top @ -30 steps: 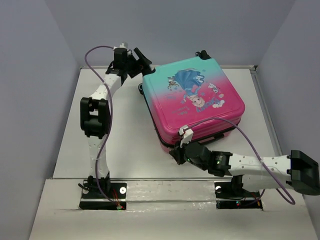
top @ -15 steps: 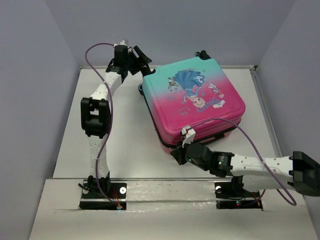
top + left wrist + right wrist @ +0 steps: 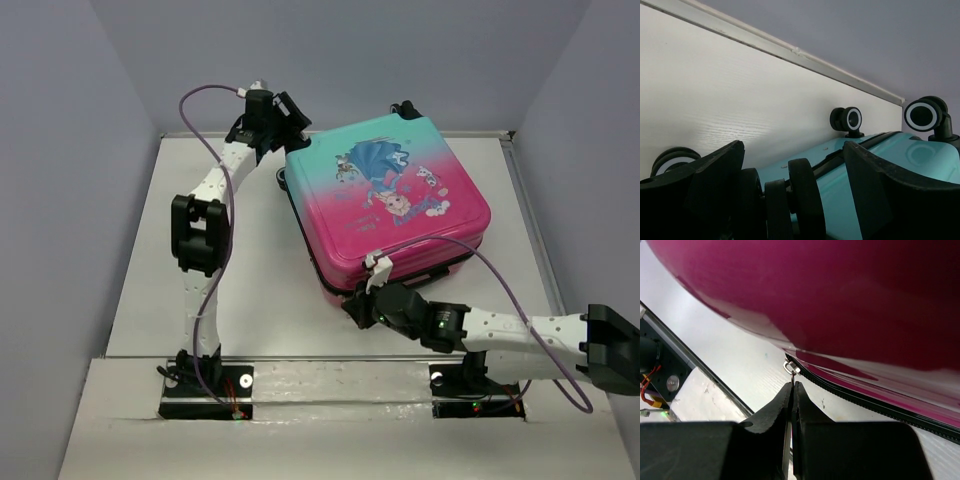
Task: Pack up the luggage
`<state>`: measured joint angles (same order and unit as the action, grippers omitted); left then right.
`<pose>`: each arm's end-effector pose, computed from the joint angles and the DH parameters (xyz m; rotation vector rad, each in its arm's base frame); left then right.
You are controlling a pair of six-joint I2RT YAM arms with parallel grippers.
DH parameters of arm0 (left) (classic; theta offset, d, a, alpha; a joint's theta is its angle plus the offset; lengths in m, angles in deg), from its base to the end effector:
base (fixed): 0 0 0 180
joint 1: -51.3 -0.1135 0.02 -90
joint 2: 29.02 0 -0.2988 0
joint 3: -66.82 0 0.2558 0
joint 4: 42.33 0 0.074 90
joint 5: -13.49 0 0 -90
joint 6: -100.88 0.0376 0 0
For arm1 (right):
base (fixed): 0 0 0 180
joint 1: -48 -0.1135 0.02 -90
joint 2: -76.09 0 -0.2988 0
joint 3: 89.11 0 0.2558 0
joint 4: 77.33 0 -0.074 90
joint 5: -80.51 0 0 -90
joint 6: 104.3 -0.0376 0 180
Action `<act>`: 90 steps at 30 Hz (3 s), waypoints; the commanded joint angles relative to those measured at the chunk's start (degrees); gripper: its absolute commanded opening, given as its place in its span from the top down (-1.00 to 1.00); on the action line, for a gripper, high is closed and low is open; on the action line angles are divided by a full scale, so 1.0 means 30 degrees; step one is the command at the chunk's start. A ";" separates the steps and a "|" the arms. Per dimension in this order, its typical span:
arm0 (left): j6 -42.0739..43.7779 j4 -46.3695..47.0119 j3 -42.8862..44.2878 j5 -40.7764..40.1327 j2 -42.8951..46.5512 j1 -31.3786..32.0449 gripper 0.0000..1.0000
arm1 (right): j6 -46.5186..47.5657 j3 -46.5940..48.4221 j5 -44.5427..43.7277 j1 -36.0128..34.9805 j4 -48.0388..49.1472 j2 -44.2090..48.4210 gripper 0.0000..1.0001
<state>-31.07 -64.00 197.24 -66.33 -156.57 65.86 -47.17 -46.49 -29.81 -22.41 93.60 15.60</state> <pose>0.5429 -0.1479 0.3274 -0.3459 1.9525 -0.8259 0.0839 0.1969 0.2455 -0.4541 2.0492 0.7717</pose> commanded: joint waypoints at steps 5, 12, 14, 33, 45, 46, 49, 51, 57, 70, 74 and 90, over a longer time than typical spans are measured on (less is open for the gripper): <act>-0.0983 0.0645 -0.1482 -0.0668 0.1499 0.0096 0.51 | -0.0442 -0.0809 0.0706 0.1144 -0.0003 0.0972 0.86; -0.2448 0.5298 -0.7902 0.0154 0.4305 -0.1512 0.88 | 0.0198 -0.0664 0.1994 0.3925 0.0026 0.1734 0.86; -0.3178 0.7635 -1.0567 -0.0050 0.6465 -0.2391 0.89 | 0.0724 -0.0372 0.2696 0.5414 0.0375 0.1823 0.86; -0.4500 0.8676 -3.0133 -0.7020 2.5959 -0.3249 0.88 | -0.2018 -0.0840 0.5053 0.4814 0.4624 -0.3003 0.86; -0.3566 0.7269 -2.9229 -0.9520 2.8157 -0.2089 0.88 | 0.2253 0.6605 0.1557 0.0648 0.3102 -0.8636 0.86; -0.3535 0.7241 -2.8936 -0.8412 2.8131 -0.2740 0.88 | 0.2659 0.6603 0.1528 0.0648 0.3131 -0.8665 0.86; -0.3303 0.6159 -2.6715 -0.7381 2.7838 -0.5172 0.88 | 0.3015 0.5790 0.2721 0.2135 0.2604 -0.6858 0.86; -0.3213 0.5250 -2.5745 -0.6881 2.7459 -0.7302 0.88 | 0.2898 0.4995 0.4913 0.4363 0.2751 -0.3753 0.86; -0.1662 0.4018 -2.3513 -0.5590 2.3917 -0.9951 0.58 | 0.3484 0.4817 0.5218 0.5131 0.0320 -0.1107 0.86; -0.0753 0.1735 -2.3145 -0.7287 2.8245 -1.1215 -0.98 | 0.2604 0.2825 0.5721 0.5131 0.0615 -0.0785 0.86; 0.1468 0.1908 -2.0324 -0.7495 3.0000 -0.8583 -0.85 | 0.2604 0.2677 0.4986 0.5131 -0.0643 0.0326 0.81; -0.1714 0.0820 -3.2532 -0.0756 3.6569 -0.1023 0.88 | 0.2869 0.1241 0.2528 0.5512 0.4067 -0.3125 -0.05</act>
<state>-31.68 -66.95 102.95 -72.48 -48.29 58.04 -39.28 -42.42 -18.31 -6.28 95.39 7.95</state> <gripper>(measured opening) 0.072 0.517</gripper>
